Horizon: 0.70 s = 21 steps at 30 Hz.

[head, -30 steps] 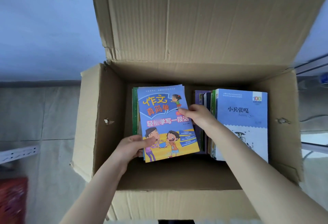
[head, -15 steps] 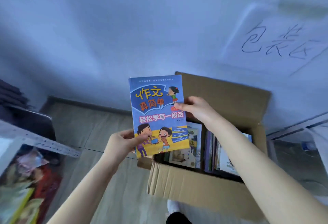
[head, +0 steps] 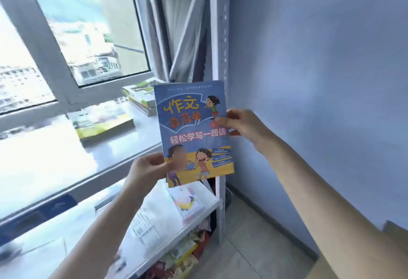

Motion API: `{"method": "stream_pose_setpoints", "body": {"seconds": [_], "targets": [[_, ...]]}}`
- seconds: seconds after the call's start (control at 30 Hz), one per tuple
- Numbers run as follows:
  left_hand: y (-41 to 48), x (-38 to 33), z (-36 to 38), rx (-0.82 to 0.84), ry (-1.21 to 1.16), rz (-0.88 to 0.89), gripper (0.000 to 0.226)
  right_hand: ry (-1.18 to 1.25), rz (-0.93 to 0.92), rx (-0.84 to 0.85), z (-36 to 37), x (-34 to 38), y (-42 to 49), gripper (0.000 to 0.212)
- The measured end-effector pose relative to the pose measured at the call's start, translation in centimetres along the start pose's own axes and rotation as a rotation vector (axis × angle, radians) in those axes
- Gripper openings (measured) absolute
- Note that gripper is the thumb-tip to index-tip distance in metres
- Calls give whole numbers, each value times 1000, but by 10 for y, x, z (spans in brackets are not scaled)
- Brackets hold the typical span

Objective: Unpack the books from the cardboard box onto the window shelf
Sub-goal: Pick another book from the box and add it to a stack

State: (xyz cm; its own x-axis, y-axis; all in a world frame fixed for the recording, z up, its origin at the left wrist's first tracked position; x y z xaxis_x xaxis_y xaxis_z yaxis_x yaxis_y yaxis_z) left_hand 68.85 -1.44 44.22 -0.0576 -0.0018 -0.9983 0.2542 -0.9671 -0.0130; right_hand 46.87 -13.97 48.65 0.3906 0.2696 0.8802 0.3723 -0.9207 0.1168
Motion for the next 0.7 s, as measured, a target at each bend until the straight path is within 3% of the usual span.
{"method": "stream_pose_setpoints", "body": {"seconds": [0.07, 0.17, 0.33, 0.5, 0.7], "targets": [[-2, -21, -45, -100, -31, 50, 6, -21, -70, 54, 33, 42, 25, 27], [0, -39, -90, -191, -17, 112, 10, 0, -164, 112, 70, 82, 55, 14], [25, -48, -157, -337, -10, 181, 14, 52, -301, 234, 137, 120, 114, 12], [65, -30, -201, -477, 39, 188, 20, 110, -358, 331, 192, 118, 170, 30], [83, 7, -219, -506, 29, 157, 25, 97, -410, 368, 224, 85, 200, 24]]}}
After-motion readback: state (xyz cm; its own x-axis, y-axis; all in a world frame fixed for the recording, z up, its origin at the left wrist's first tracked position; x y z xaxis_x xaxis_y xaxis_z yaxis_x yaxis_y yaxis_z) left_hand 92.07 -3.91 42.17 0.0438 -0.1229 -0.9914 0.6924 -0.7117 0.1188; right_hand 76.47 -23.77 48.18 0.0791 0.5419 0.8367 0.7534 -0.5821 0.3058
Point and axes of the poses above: each hand's wrist, its own y-axis towards the middle knuckle, its own z-axis out of the palm, x = y × z, the point moved 1 cm from there along y, towards the middle knuckle, and after that the axes turned 12 degrees about -y, right-handed, at the moved point
